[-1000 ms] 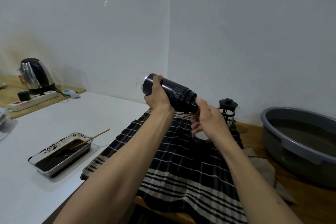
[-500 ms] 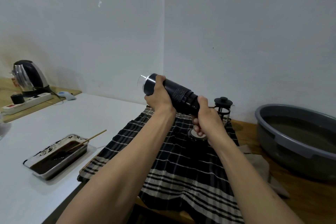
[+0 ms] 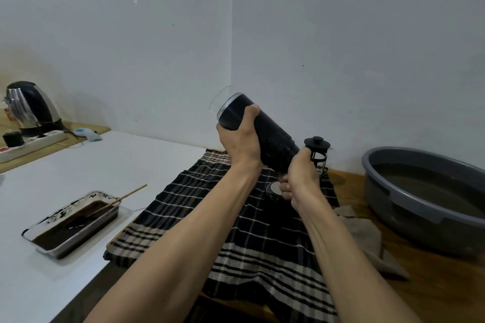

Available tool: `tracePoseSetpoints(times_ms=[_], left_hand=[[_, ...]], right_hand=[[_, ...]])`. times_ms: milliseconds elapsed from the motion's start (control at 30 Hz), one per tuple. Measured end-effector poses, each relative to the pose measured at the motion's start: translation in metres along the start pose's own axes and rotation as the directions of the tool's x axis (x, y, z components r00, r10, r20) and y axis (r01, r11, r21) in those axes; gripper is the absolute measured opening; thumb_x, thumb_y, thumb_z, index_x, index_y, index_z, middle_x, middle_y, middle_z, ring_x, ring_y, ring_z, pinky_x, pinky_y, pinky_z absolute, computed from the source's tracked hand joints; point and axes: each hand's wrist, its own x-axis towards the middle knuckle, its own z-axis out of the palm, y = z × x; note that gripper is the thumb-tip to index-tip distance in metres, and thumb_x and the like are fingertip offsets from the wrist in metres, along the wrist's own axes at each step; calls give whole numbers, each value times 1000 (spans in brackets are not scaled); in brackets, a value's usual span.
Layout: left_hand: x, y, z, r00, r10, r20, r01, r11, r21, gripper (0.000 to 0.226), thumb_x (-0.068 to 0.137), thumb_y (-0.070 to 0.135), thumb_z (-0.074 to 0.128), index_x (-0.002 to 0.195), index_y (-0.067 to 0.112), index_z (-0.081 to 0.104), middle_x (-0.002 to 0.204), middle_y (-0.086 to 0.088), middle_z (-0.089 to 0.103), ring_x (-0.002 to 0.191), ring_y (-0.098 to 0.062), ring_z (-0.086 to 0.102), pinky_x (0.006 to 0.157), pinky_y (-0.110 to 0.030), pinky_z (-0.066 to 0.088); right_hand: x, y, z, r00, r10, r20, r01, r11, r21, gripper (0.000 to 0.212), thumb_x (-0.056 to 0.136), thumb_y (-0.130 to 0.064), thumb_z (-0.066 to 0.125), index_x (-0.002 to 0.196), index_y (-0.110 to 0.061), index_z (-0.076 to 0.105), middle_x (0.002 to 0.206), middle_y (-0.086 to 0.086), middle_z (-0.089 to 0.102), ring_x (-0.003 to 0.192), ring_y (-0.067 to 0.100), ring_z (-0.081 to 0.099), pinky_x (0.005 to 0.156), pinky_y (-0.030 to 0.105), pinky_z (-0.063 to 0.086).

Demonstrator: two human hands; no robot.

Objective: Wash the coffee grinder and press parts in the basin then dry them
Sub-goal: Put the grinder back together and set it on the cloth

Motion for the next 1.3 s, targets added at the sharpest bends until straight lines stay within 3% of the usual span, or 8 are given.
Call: tracePoseSetpoints(times_ms=[267,400,567,800,933,1033,1133,1300], left_hand=[[9,-7,5,992,55,115,-63,996,62,60,65,36,83,116,14,60,105,-9,70,86,-20,69,71,-32,58],[19,-9,-1,1000,-25,0,25,1000,17,65,64,37,84,120,14,58,110,-11,71,92,-25,71,70,-36,60],[42,-2,-24,986,-45,-159,47,999,7,71,59,38,85,119,17,54,110,-6,70,97,-25,72,82,-44,63],[52,9,-39,959,-142,-245,113,985,-132,65,60,34,85,115,16,54,109,-9,72,89,-29,74,76,-51,64],[51,16,-45,942,-187,-277,146,976,-163,65,67,35,83,121,13,55,108,-7,72,91,-28,74,76,-48,64],[53,22,-48,930,-217,-296,155,963,-221,65,66,37,83,121,12,59,106,-6,74,86,-26,74,62,-37,62],[56,28,-47,911,-246,-332,151,946,-286,66,65,37,83,121,11,60,103,-6,75,82,-25,75,55,-31,58],[49,26,-36,911,-268,-313,171,937,-304,65,67,36,83,121,9,59,101,-6,74,80,-25,74,54,-31,58]], right_hand=[[10,-5,-15,923,245,296,-289,951,112,43,96,-32,19,72,-10,47,47,-4,29,30,8,19,33,12,13],[19,-10,-23,969,126,212,-63,958,-281,66,100,-50,20,81,-5,65,52,0,47,36,14,38,38,19,30],[36,-8,-45,947,-251,200,310,557,-771,74,95,-72,24,79,-11,64,86,11,71,77,24,66,76,40,55],[36,22,-33,891,9,453,432,289,-854,89,70,-72,73,148,-39,44,150,2,48,132,26,50,105,43,48],[37,13,-43,914,-119,388,382,574,-724,49,74,-45,82,119,-37,64,122,-2,61,98,17,63,75,32,58],[39,0,-50,943,-128,308,177,975,-134,37,82,-18,79,114,-20,60,116,9,60,94,23,68,75,52,63],[34,-15,-47,917,-175,359,95,969,229,40,88,-4,71,123,-9,51,113,13,53,99,30,65,84,60,58],[24,-15,-33,876,-222,429,136,965,223,49,88,-2,71,129,-12,46,108,15,59,97,32,70,84,57,60]])
